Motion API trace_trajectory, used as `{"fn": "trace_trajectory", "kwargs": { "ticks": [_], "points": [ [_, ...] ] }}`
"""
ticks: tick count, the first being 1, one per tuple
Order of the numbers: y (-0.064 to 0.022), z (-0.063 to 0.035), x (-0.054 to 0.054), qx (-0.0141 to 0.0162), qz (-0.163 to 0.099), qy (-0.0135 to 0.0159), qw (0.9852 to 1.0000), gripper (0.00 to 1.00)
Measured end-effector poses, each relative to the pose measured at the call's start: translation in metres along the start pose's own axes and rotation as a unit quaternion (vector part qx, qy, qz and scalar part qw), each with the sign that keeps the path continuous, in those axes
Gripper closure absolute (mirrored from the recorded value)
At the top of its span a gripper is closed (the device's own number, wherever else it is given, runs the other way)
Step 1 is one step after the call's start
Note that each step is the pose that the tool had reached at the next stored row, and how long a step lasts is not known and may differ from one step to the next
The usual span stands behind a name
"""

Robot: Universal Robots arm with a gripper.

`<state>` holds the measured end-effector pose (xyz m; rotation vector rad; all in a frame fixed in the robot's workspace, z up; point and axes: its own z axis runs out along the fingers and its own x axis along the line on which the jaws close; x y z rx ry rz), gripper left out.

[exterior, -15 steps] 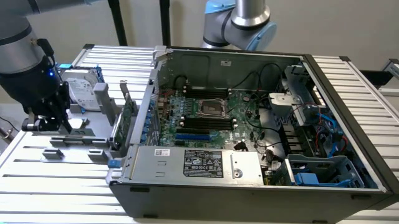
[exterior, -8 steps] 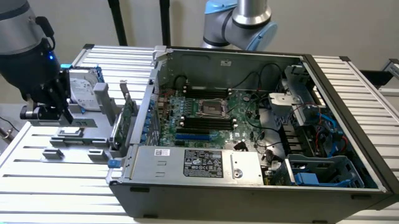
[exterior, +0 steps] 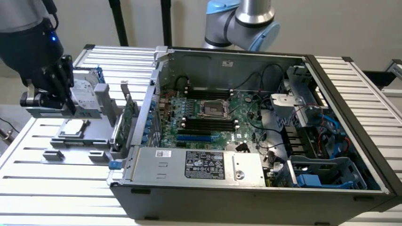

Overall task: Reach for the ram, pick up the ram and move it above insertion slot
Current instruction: 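Pick up the ram and move it above insertion slot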

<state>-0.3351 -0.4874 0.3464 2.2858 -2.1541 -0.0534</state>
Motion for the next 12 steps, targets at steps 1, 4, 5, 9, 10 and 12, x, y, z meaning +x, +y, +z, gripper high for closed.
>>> {"fn": "trace_trajectory", "kwargs": {
  "ticks": [1, 4, 5, 9, 10, 12],
  "points": [
    [-0.0026, -0.0036, 0.0, 0.0, 0.0, -0.0002, 1.0, 0.87],
    [-0.0117, -0.0134, 0.0, 0.0001, -0.001, -0.0011, 1.0, 0.87],
    [-0.0151, -0.0165, 0.001, 0.0, -0.002, -0.0015, 1.0, 0.87],
    [-0.0312, -0.0266, 0.001, -0.0002, -0.002, -0.0031, 1.0, 0.87],
    [-0.0356, -0.0289, 0.001, -0.0003, -0.002, -0.0036, 1.0, 0.87],
    [-0.0445, -0.0332, 0.002, -0.0005, -0.002, -0.0048, 1.0, 0.87]
  ]
}}
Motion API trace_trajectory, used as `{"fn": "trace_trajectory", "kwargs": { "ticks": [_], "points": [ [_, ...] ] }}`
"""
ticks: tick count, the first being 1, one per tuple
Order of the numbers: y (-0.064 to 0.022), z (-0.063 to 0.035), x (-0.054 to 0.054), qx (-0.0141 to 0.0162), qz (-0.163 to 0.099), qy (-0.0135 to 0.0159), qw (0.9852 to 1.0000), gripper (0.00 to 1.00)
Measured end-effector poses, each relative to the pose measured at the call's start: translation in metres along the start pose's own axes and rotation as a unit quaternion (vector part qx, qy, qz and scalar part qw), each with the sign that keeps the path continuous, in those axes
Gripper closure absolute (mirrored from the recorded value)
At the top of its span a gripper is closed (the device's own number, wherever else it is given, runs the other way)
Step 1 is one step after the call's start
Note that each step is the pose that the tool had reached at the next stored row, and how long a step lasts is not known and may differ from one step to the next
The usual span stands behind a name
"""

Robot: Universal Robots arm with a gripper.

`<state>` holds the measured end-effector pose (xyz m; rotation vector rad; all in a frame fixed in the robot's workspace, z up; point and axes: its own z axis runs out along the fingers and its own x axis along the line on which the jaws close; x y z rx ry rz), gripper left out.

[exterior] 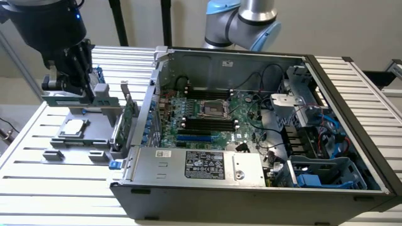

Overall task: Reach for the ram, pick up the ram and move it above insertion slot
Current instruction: 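Pick up the ram and move it above insertion slot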

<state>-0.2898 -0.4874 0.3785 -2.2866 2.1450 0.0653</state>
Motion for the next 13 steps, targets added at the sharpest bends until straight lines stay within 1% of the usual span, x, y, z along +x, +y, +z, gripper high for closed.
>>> {"fn": "trace_trajectory", "kwargs": {
  "ticks": [6, 13],
  "points": [
    [-0.0269, -0.0113, 0.001, -0.0006, 0.0, -0.0049, 1.0, 0.87],
    [-0.0586, -0.0189, 0.003, -0.0008, 0.0, -0.011, 0.9999, 0.87]
  ]
}}
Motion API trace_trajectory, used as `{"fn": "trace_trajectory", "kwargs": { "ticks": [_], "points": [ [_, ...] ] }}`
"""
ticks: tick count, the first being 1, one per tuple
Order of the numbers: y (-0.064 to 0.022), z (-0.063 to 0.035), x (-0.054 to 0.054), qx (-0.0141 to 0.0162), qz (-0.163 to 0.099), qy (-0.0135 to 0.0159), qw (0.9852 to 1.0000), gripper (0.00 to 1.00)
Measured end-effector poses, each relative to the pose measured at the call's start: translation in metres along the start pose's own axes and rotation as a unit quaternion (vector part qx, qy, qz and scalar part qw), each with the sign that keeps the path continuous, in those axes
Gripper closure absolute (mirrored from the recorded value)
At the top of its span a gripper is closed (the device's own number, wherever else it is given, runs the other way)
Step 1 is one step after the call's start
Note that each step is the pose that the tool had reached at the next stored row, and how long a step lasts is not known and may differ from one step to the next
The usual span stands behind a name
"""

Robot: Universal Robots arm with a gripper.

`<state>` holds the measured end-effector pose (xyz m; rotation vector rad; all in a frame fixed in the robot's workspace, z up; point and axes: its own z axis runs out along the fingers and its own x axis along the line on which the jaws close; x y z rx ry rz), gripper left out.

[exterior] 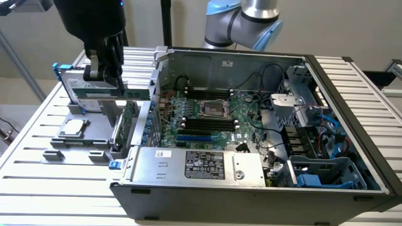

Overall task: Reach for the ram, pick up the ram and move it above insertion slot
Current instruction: 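Pick up the ram and move it above insertion slot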

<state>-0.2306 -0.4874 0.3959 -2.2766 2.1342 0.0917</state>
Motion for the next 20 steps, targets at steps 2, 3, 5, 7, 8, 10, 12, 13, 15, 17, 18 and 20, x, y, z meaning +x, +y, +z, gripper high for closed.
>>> {"fn": "trace_trajectory", "kwargs": {
  "ticks": [2, 3, 5, 7, 8, 10, 12, 13, 15, 17, 18, 20],
  "points": [
    [-0.0089, -0.0016, 0.0, 0.0, 0.0, -0.0018, 1.0, 0.87],
    [-0.0133, -0.0022, 0.001, 0.0001, 0.0, -0.0028, 1.0, 0.87],
    [-0.0227, -0.0032, 0.001, 0.0001, 0.0, -0.005, 1.0, 0.87],
    [-0.0317, -0.0038, 0.002, 0.0003, 0.0, -0.0077, 1.0, 0.87],
    [-0.0362, -0.004, 0.002, 0.0004, 0.0, -0.0091, 1.0, 0.87],
    [-0.0452, -0.0044, 0.003, 0.0005, 0.0, -0.0116, 0.9999, 0.87],
    [-0.0541, -0.0046, 0.003, 0.0007, 0.0, -0.0136, 0.9999, 0.87],
    [-0.0588, -0.0047, 0.004, 0.0007, 0.0, -0.0144, 0.9999, 0.87],
    [-0.0676, -0.005, 0.004, 0.0008, 0.0, -0.0153, 0.9999, 0.87],
    [-0.077, -0.0052, 0.004, 0.0007, 0.0, -0.0157, 0.9999, 0.87],
    [-0.0817, -0.0054, 0.004, 0.0007, 0.0, -0.0158, 0.9999, 0.87],
    [-0.0906, -0.0056, 0.005, 0.0007, 0.0, -0.016, 0.9999, 0.87]
  ]
}}
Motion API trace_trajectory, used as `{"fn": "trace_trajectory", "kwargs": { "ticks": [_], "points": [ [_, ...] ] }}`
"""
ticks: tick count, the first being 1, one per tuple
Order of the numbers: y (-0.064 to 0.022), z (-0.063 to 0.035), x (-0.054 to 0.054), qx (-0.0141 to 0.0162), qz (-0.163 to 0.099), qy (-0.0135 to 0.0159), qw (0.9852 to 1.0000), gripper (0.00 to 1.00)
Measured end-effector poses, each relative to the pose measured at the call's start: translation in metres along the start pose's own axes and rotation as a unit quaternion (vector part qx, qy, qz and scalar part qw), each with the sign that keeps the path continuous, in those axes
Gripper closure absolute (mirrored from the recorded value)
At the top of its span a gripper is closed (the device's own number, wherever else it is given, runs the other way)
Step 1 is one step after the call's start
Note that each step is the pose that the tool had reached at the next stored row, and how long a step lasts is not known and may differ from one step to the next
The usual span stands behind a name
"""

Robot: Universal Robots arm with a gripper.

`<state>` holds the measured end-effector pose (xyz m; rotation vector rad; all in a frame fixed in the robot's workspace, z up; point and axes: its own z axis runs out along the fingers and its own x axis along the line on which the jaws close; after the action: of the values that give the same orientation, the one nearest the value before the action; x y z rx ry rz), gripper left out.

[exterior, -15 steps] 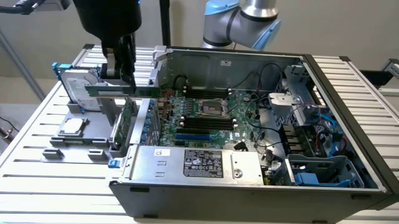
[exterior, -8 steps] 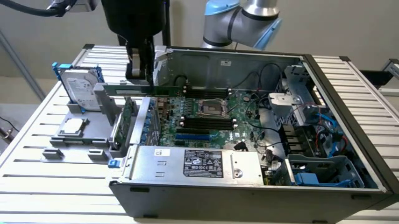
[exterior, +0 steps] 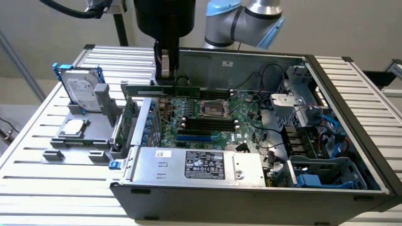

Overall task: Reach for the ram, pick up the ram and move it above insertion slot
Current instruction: 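Pick up the ram and move it above insertion slot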

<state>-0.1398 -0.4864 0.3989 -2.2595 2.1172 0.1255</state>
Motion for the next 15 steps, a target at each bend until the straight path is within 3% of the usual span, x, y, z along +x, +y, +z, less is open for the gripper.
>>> {"fn": "trace_trajectory", "kwargs": {
  "ticks": [8, 15],
  "points": [
    [-0.0354, -0.0004, -0.004, 0.0, 0.0, -0.0001, 1.0, 0.87],
    [-0.057, 0.0015, -0.018, 0.0, 0.0, -0.0001, 1.0, 0.87]
  ]
}}
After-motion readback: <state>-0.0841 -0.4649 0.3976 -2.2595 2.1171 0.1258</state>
